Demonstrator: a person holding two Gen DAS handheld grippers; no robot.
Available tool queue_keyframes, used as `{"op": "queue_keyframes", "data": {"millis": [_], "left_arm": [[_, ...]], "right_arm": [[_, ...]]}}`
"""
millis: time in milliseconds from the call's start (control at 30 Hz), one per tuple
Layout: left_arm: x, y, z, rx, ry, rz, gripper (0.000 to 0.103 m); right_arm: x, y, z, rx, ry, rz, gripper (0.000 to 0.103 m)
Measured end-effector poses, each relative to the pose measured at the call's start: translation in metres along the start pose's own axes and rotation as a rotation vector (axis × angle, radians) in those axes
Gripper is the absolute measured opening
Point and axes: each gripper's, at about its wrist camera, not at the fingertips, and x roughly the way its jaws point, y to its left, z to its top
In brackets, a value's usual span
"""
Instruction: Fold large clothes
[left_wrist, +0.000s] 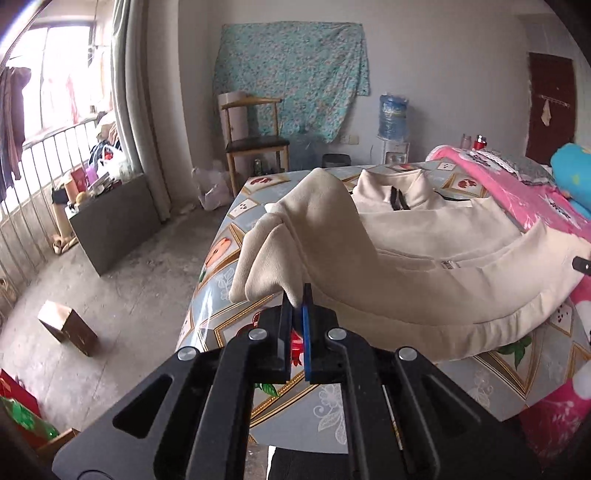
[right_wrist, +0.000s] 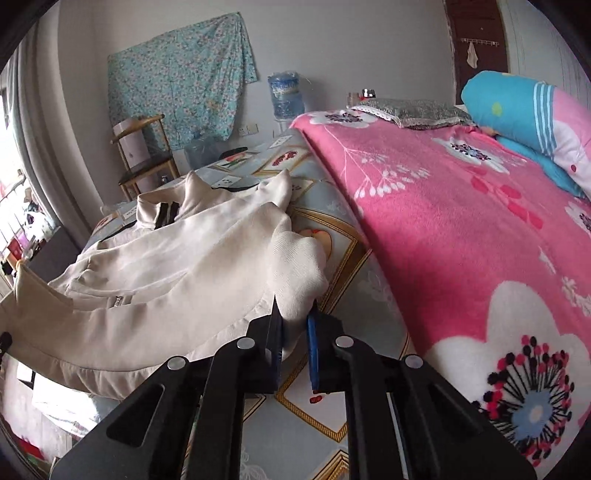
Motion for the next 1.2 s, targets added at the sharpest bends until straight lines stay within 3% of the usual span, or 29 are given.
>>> {"op": "queue_keyframes", "data": {"millis": [100, 233, 333, 400, 467, 533, 600, 667, 767, 933, 1033, 1067, 1167, 1200], "left_arm": [[-0.023, 0.004, -0.002, 0.04, 0.017, -0.012, 0.004], [-0.029, 0.027, -0.028, 0.0, 0.129, -0.027, 0.005], [-0.003, 0.052, -0.054, -0.103, 0.254, -0.114, 0.012], [0.009, 0.072, -0.068, -0.201, 0.294, -0.186, 0.015], [0.008, 0.09, -0.075, -0.277, 0.299, -0.236, 0.021], [0.001, 0.104, -0.077, -0.317, 0.274, -0.246, 0.024], [-0.008, 0.118, -0.08, -0.346, 0.242, -0.185, 0.028], [-0.011, 0.129, -0.077, -0.407, 0.218, -0.188, 0.03], [-0.004, 0.131, -0.064, -0.416, 0.186, -0.212, 0.029], [0.026, 0.081, -0.034, -0.246, 0.197, -0.306, 0.03], [0.051, 0.058, -0.026, -0.202, 0.203, -0.348, 0.03], [0.063, 0.055, -0.025, -0.2, 0.223, -0.339, 0.03], [0.097, 0.053, -0.03, -0.177, 0.284, -0.197, 0.029], [0.101, 0.055, -0.03, -0.187, 0.285, -0.2, 0.029]], "right_arm": [[-0.024, -0.006, -0.003, -0.022, 0.006, 0.012, 0.011], [-0.021, -0.029, -0.024, 0.009, 0.1, 0.065, 0.012], [0.012, -0.051, -0.043, 0.081, 0.239, 0.105, 0.017], [0.027, -0.071, -0.049, 0.171, 0.308, 0.142, 0.027], [0.026, -0.091, -0.044, 0.255, 0.313, 0.189, 0.032], [0.015, -0.103, -0.036, 0.281, 0.271, 0.171, 0.042], [0.002, -0.106, -0.027, 0.265, 0.224, 0.087, 0.043], [-0.003, -0.104, -0.02, 0.272, 0.202, 0.099, 0.043], [0.004, -0.073, -0.008, 0.218, 0.213, 0.177, 0.044], [0.041, 0.03, 0.008, -0.042, 0.325, 0.327, 0.044], [0.06, 0.084, 0.008, -0.181, 0.383, 0.403, 0.044], [0.066, 0.098, 0.007, -0.216, 0.398, 0.416, 0.044], [0.081, 0.129, 0.001, -0.3, 0.445, 0.418, 0.044], [0.084, 0.136, -0.002, -0.321, 0.456, 0.413, 0.044]]}}
